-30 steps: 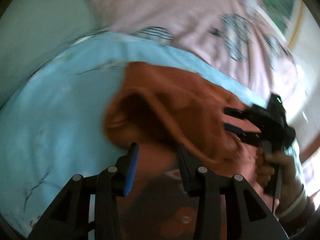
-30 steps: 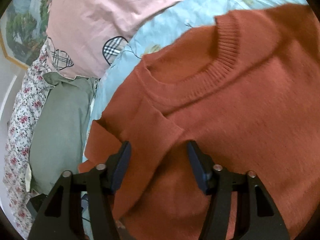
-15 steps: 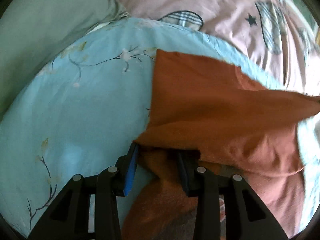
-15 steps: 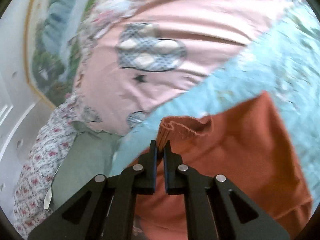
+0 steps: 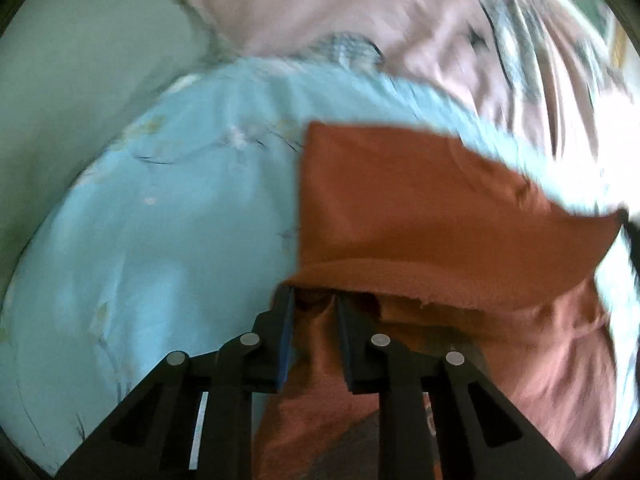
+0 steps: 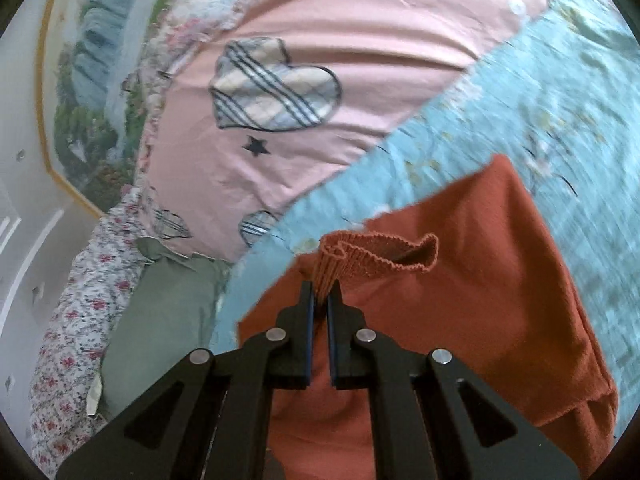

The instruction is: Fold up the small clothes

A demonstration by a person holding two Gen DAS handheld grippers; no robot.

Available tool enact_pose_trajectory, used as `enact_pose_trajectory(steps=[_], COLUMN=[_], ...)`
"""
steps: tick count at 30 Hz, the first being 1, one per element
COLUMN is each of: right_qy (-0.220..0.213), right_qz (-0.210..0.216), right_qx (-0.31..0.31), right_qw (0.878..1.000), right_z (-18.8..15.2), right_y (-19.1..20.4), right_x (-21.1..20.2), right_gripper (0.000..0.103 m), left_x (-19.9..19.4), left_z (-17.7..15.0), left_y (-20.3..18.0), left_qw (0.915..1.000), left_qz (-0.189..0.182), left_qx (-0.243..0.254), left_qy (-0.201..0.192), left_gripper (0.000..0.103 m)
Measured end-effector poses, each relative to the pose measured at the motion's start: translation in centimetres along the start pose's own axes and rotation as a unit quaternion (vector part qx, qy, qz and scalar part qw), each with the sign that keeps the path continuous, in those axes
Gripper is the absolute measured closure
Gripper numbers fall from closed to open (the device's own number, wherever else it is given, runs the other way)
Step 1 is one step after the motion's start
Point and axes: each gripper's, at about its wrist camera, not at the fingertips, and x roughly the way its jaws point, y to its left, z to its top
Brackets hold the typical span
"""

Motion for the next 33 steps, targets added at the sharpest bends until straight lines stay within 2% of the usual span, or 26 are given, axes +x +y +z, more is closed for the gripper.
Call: enact_pose_trajectory(steps=[2, 4, 6, 7, 9, 11, 15, 17, 19, 21, 24, 25, 27, 28, 29, 30, 32, 33], right_qy=[-0.022, -0.034, -0.027, -0.015, 0.009, 0.03, 0.045, 0.051, 0.055, 0.058, 0.061, 0.063, 0.065, 0.066, 0.067, 0.065, 0.032, 0.012], right_qz=[0.02, 0.018, -0.017, -0.046, -0.064, -0.073, -0.076, -0.079, -0.077, -0.077, -0.074, -0.072, -0.069, -0.068, -0.067, -0.067, -0.061, -0.056], right_qx=[-0.005, -0.01, -0.02, -0.021, 0.002, 0.021, 0.018, 0.006, 0.002, -0.002, -0.005, -0.003, -0.003, -0.004, -0.005, -0.007, -0.022, -0.034], right_qw=[1.0, 0.999, 0.999, 0.999, 0.998, 0.997, 0.996, 0.996, 0.995, 0.995, 0.995, 0.995, 0.995, 0.996, 0.996, 0.996, 0.997, 0.998], right_z=[0.1, -0.3, -1.1, -1.9, -3.1, -4.4, -5.6, -5.7, -5.6, -5.8, -6.0, -6.1, -6.1, -6.1, -6.0, -5.9, -5.2, -4.8], right_y=[0.6, 0.2, -0.8, -1.9, -4.1, -5.8, -6.2, -5.9, -5.7, -5.4, -5.2, -5.2, -5.3, -5.3, -5.2, -5.1, -4.2, -3.7], right_x=[-1.2, -2.0, -1.8, -1.2, -0.1, 0.7, 0.9, 1.1, 1.3, 1.3, 1.4, 1.5, 1.5, 1.5, 1.6, 1.5, 0.2, -0.6], right_gripper=[0.096, 0.096, 0.096, 0.096, 0.096, 0.096, 0.096, 0.095, 0.094, 0.094, 0.093, 0.093, 0.093, 0.093, 0.094, 0.095, 0.096, 0.096], left_x=[0.4, -0.3, -1.5, -1.7, -1.2, -0.8, -1.7, -1.7, -0.9, 0.4, 3.7, 5.2, 7.6, 8.2, 8.3, 8.4, 7.5, 5.8], left_z=[0.0, -0.1, -0.5, -0.8, -1.0, -1.2, -0.7, 0.6, 2.2, 3.8, 6.1, 6.8, 7.2, 7.2, 7.5, 7.6, 8.3, 8.8], left_y=[-0.2, 0.5, 1.4, 1.8, 2.6, 3.5, 4.1, 4.3, 4.3, 3.8, 3.0, 2.9, 2.8, 2.6, 2.0, 1.8, 1.1, 0.4], left_qw=[0.9997, 0.9999, 0.9987, 0.9976, 0.997, 0.9977, 0.9973, 0.9945, 0.9909, 0.9889, 0.9888, 0.986, 0.9792, 0.9791, 0.9836, 0.9845, 0.9892, 0.9929], left_qz=[0.02, 0.008, 0.013, 0.037, 0.051, 0.029, -0.028, -0.077, -0.112, -0.129, -0.124, -0.133, -0.151, -0.148, -0.137, -0.137, -0.121, -0.111], left_qx=[0.016, 0.004, -0.019, -0.021, -0.035, -0.052, -0.063, -0.07, -0.074, -0.068, -0.051, -0.051, -0.054, -0.049, -0.028, -0.019, -0.009, 0.014], left_qy=[0.002, -0.013, -0.046, -0.055, -0.047, -0.032, -0.024, -0.013, 0.009, 0.028, 0.066, 0.087, 0.125, 0.13, 0.115, 0.108, 0.082, 0.04], left_gripper=[0.094, 0.099, 0.103, 0.103, 0.103, 0.103, 0.103, 0.089, 0.048, 0.04, 0.04, 0.04, 0.046, 0.061, 0.075, 0.095, 0.096, 0.096])
